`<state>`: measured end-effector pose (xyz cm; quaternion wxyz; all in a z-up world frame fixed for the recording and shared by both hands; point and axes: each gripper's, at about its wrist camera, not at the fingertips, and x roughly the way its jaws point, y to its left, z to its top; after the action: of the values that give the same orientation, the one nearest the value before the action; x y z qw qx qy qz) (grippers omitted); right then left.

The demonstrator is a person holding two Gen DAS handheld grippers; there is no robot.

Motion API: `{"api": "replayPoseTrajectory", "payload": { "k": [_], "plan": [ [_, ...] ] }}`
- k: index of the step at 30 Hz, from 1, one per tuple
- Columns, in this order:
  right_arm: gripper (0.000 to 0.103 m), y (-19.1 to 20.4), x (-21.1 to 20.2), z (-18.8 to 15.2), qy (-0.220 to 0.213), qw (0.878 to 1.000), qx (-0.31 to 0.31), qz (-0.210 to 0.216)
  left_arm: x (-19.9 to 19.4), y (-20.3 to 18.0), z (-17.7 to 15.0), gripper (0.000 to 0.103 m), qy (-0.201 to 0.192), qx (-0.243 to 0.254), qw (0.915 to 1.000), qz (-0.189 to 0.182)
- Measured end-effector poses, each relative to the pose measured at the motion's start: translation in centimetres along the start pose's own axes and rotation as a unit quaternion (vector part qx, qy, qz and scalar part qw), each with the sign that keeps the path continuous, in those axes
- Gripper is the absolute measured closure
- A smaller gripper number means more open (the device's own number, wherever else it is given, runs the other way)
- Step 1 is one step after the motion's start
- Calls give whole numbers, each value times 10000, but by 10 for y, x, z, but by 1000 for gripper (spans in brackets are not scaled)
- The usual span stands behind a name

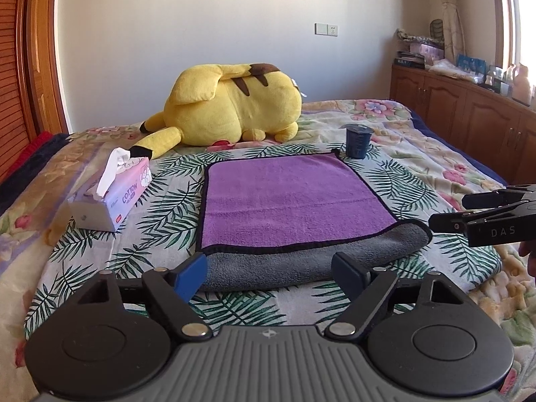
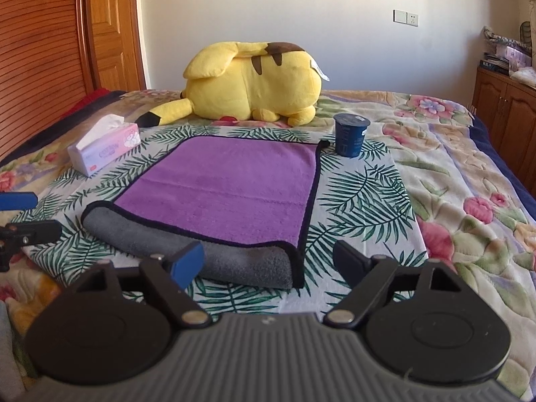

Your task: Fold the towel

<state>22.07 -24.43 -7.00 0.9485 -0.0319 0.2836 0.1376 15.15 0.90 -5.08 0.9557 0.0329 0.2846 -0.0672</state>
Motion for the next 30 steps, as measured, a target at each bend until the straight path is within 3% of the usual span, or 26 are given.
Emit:
{"api": "replayPoseTrajectory", "payload": {
  "k": [5, 13, 20, 30],
  "plan": [
    [23, -7, 15, 3, 108, 9999, 53, 0, 16, 12, 3, 45, 121, -52, 9999, 61],
    [32, -17, 37, 4, 313, 9994, 122, 44, 43, 25, 5, 46, 322, -34, 9994, 141],
    [36, -24, 54, 4, 490, 9986, 184, 71, 64, 36, 6, 55, 475, -71, 9987, 194],
    [42, -27, 67, 0, 789, 9964, 195, 249, 82, 55, 10, 59, 501, -373, 9977, 258]
  ]
}}
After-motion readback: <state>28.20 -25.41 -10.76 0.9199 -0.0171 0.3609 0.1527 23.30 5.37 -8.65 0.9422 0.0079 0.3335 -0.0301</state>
